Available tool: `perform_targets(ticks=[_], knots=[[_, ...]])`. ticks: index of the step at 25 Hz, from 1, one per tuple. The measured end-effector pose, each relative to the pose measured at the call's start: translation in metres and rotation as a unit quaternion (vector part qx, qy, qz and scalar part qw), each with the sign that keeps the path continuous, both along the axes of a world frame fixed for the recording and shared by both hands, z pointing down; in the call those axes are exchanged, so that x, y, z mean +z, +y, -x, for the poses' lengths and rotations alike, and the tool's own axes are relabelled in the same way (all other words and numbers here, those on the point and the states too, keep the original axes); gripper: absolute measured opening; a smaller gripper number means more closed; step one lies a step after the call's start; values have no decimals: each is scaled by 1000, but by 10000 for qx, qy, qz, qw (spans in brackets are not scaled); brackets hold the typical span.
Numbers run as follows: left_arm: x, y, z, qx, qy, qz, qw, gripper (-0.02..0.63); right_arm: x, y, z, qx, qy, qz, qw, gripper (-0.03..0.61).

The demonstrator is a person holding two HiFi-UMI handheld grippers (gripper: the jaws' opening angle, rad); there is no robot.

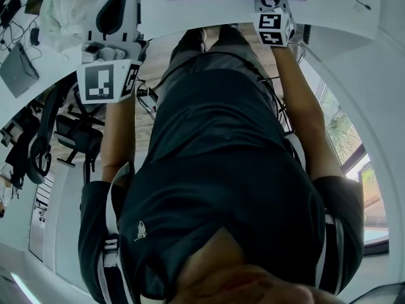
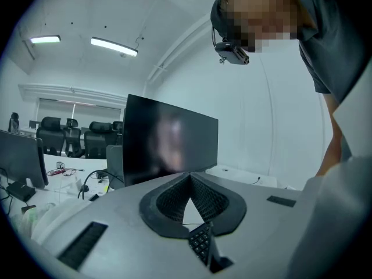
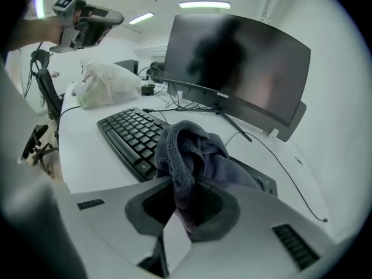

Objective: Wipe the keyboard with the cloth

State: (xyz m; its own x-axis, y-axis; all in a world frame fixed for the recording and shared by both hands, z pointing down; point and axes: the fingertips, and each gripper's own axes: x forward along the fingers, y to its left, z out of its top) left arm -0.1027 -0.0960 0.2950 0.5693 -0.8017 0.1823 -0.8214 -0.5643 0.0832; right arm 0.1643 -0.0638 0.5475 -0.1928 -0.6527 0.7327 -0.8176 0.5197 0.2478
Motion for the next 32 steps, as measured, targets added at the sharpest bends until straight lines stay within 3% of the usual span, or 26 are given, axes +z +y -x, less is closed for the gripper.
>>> perform_targets(ticks=[4, 6, 12, 15, 22, 24, 29, 32], knots=[[-8, 1, -8, 125, -31, -106, 9999, 5, 4, 4, 53, -308, -155, -61, 9994, 48], [-15, 4, -11, 183, -55, -187, 9996, 5, 5, 7, 60, -320, -241, -32, 9992, 49], [-15, 10, -7, 215, -73, -259, 9994, 5, 4, 7, 2, 268, 81, -33, 9996, 49], [-12, 18, -6, 230, -63, -221, 9995, 5, 5, 10, 6, 350, 103, 20, 9993, 48], [-14, 19, -2, 259, -82, -268, 9993, 5, 7, 14, 102, -728, -81, 42, 9973, 49], [-16, 19, 1, 227, -85, -281, 9993, 5, 6, 12, 92, -699, -84, 32, 9975, 49], [-13, 19, 14, 110, -54, -250, 9996, 5, 0, 1, 20, 217, 35, -36, 9998, 49], [-9, 20, 19, 56, -32, -195, 9998, 5, 2, 2, 43, -311, 478, -141, 9983, 48]])
